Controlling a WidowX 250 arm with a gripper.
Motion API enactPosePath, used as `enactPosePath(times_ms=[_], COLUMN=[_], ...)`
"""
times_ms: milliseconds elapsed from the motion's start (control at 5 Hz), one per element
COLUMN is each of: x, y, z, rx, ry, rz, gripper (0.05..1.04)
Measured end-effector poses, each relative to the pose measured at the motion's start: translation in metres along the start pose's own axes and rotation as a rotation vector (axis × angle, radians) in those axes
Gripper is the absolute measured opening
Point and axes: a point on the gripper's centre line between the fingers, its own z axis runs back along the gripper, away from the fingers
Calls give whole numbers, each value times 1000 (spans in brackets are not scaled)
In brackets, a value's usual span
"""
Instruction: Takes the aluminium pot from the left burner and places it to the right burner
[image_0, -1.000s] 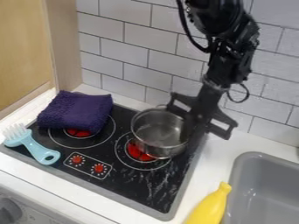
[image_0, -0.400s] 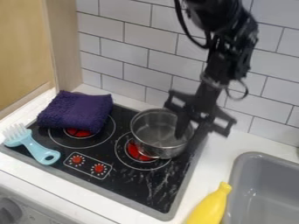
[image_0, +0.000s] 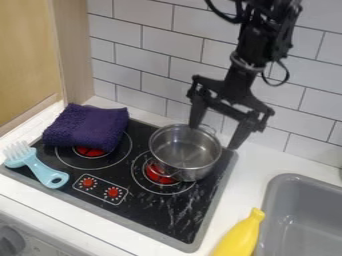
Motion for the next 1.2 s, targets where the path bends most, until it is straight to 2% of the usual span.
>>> enactPosePath(times_ms=[200, 400, 600, 800, 1000, 1200], x=[-3, -26, -50, -71, -89, -106], y=[14, 40, 73, 96, 125, 142], z=[12, 1, 0, -10, -17, -32], rx=[-6, -40, -115, -116, -168, -196], ry=[-2, 68, 83, 104, 85, 97], rz=[32, 37, -110, -172, -214, -222], gripper=[1009, 999, 999, 999, 999, 999])
